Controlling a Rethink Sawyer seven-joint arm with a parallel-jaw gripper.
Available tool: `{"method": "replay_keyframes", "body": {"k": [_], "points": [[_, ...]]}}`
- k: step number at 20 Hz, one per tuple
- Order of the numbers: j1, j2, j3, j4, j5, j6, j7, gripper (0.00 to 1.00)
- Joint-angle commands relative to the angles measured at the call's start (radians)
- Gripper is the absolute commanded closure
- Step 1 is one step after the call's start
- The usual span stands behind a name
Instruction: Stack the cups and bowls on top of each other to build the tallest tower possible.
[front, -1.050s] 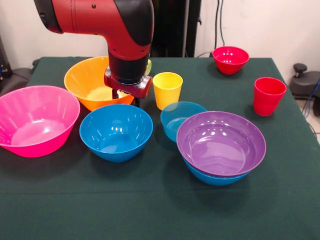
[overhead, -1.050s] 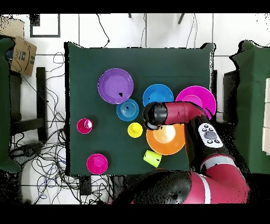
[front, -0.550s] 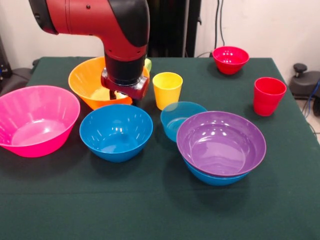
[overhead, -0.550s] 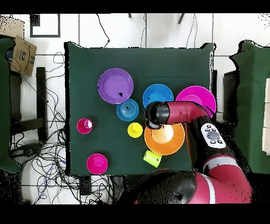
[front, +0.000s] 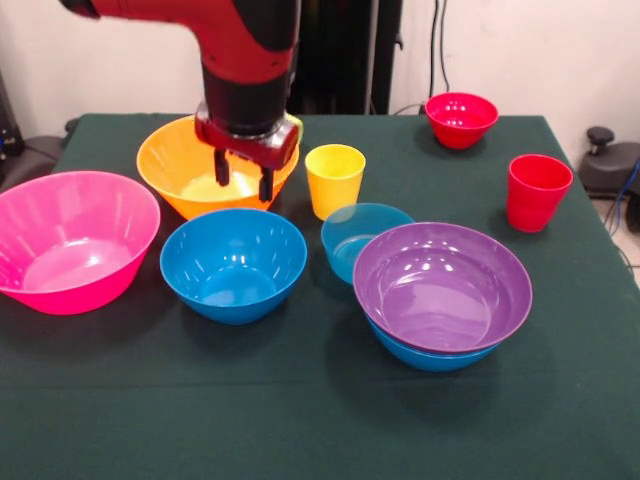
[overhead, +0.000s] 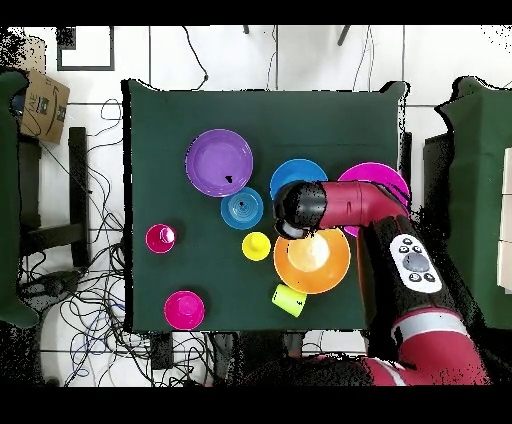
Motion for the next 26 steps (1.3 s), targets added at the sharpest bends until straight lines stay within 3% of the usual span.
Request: {"method": "replay_keyframes", "body": {"k": [1,11,26], "points": [[0.044,-0.083,0.12,0.066,0.064,0.094,-0.124,0.0],[0.1,-0.093,0.119,0.053,0.125,0.114,-0.067,0.0],[0.172,0.13,0.028,-0.029,0.009,-0.155,0.001,0.0]]}}
